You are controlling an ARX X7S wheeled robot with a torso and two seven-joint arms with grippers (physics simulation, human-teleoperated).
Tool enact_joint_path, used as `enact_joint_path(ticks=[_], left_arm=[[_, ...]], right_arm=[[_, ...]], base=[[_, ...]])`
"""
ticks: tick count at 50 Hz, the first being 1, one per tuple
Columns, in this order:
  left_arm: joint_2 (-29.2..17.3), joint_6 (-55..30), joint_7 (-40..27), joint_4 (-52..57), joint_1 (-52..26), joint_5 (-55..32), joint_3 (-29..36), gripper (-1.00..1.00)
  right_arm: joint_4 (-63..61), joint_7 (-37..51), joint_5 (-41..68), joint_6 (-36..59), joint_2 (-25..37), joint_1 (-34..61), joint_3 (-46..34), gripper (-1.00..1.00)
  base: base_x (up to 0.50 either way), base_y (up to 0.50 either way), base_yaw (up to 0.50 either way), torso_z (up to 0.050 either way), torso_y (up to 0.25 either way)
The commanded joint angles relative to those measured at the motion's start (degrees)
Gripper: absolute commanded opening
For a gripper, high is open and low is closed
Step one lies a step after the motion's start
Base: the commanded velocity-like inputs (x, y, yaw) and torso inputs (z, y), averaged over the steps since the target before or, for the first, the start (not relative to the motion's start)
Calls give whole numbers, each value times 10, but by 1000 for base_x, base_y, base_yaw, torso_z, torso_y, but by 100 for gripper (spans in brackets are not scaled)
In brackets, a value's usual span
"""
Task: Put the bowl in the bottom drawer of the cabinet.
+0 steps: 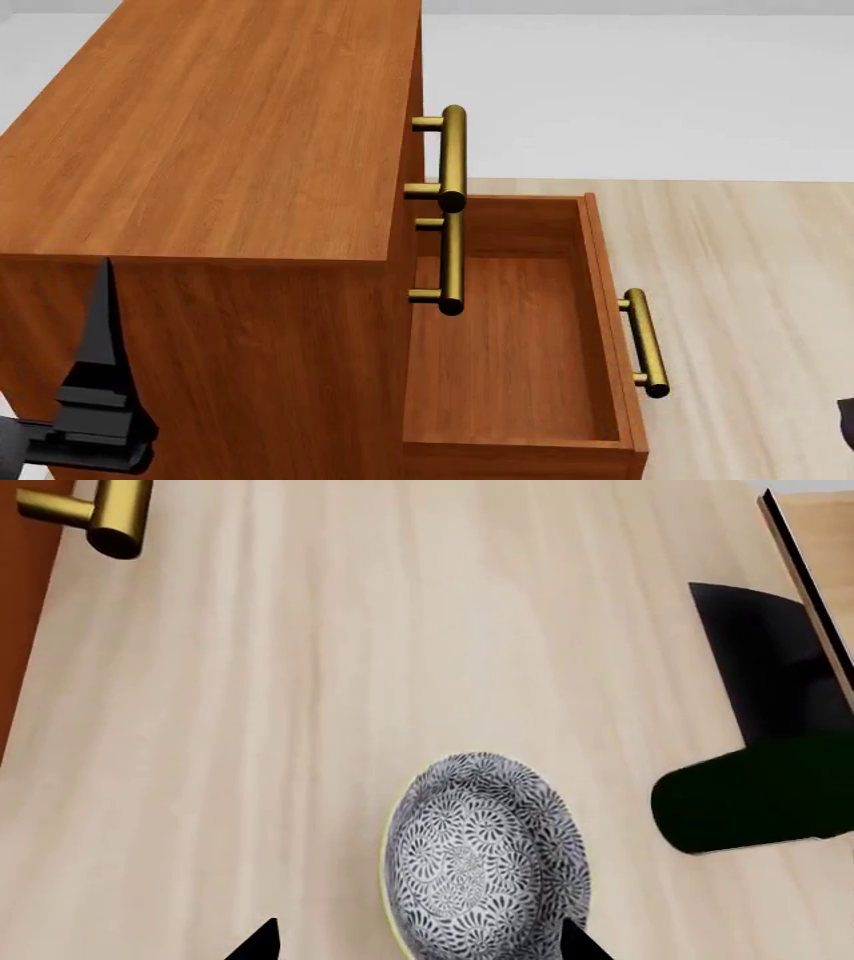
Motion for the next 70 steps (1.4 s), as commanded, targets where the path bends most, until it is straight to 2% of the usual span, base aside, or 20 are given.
enact_joint_path(ticks=[1,32,70], left_arm=[[-1,0,0,-1,-1,-1,3,100],[-4,10,2,-5,-2,-5,4,100],[-8,13,-2,-3,-3,-6,10,100]], right_arm=[[35,-28,-32,2,-5,46,-54,100],[126,-103,-114,-34,-20,114,-162,100],[235,-187,-184,-91,-64,167,-250,100]], base=[[0,0,0,0,0],[0,0,0,0,0],[0,0,0,0,0]])
